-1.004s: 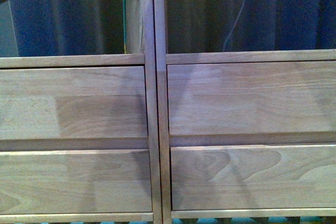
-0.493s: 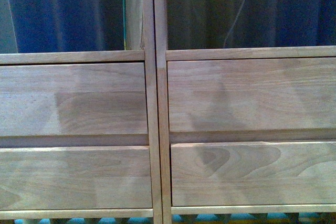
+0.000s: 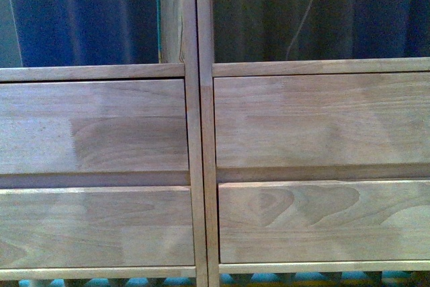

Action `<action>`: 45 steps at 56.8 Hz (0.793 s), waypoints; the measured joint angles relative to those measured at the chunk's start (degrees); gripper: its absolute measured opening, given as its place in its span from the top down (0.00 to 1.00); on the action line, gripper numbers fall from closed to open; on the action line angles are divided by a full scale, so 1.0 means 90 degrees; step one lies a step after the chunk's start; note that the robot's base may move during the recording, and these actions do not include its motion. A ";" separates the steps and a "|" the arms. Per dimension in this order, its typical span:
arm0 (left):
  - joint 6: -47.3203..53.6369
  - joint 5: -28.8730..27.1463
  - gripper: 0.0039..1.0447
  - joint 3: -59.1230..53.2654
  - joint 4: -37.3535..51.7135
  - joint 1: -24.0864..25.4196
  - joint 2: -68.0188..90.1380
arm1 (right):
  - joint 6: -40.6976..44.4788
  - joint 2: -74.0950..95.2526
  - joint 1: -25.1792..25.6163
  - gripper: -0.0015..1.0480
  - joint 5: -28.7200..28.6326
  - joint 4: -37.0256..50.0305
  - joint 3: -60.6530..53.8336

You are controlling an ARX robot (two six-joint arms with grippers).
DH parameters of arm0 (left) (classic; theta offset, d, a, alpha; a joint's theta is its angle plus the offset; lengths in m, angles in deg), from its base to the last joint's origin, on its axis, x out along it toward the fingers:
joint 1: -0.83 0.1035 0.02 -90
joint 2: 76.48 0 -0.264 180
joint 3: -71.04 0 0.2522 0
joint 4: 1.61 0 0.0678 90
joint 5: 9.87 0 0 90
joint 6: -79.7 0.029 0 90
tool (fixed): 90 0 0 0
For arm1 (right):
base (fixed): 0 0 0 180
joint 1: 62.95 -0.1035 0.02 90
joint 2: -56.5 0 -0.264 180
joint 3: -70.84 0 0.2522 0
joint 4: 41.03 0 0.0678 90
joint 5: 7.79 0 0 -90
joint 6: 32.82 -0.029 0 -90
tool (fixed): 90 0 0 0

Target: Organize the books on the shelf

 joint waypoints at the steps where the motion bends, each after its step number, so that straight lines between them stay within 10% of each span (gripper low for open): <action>1: 0.0002 -0.0010 0.07 0.0024 -0.0002 -0.0007 0.0022 | -0.0046 -0.0017 -0.0027 0.93 -0.0017 0.0053 -0.0044; 17: 0.0022 -0.0216 0.08 0.0413 -0.0027 -0.0289 0.0243 | -0.0155 -0.0175 -0.0474 0.93 -0.0170 0.0078 -0.0289; 45: 0.0022 -0.0270 0.78 0.0202 0.0471 -0.0622 0.0083 | -0.0602 -0.0153 -0.0566 0.93 -0.0206 0.0250 -0.0287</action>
